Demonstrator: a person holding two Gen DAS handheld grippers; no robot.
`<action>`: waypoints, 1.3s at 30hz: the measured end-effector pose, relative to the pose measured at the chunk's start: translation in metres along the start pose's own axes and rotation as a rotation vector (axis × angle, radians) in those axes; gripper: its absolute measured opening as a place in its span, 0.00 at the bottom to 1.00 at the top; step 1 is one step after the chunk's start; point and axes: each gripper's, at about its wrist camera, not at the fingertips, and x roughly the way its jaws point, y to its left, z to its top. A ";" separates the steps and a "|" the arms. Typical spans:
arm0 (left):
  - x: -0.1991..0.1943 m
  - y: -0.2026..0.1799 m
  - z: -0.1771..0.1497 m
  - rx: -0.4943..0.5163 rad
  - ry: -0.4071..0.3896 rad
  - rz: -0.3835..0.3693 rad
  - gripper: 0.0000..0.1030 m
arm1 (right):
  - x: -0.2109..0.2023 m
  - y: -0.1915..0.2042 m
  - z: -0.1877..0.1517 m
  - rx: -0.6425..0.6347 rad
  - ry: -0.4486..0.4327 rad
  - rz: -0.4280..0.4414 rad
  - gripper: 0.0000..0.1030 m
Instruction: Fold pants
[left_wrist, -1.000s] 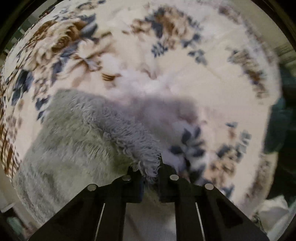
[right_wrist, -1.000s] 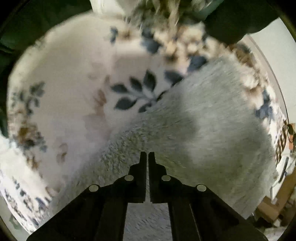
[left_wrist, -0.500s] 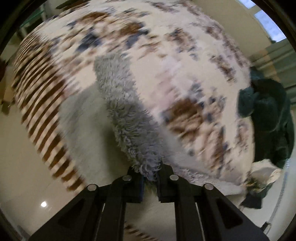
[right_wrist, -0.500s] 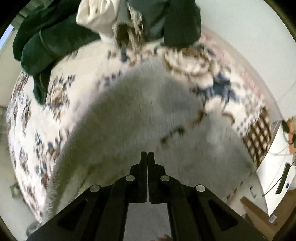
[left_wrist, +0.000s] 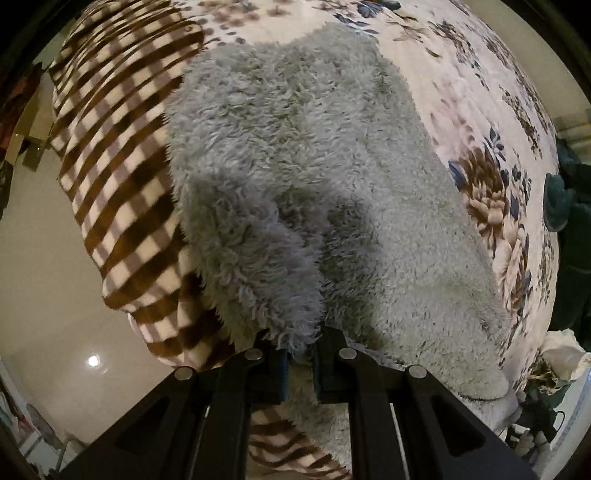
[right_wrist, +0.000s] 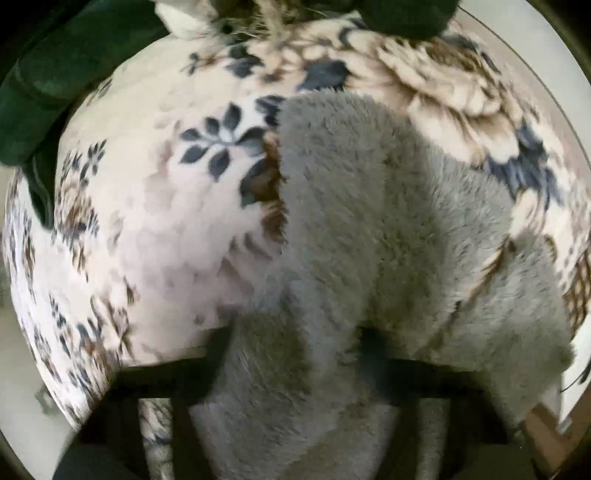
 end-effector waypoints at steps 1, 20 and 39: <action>0.001 0.001 0.001 0.001 0.006 -0.002 0.07 | -0.002 -0.005 -0.005 0.010 -0.012 -0.005 0.15; 0.001 0.015 0.003 0.078 -0.004 0.008 0.12 | -0.051 -0.233 -0.139 0.162 0.062 -0.023 0.35; -0.038 -0.004 -0.027 0.140 -0.174 0.002 0.77 | -0.067 -0.326 -0.144 0.356 -0.157 -0.181 0.03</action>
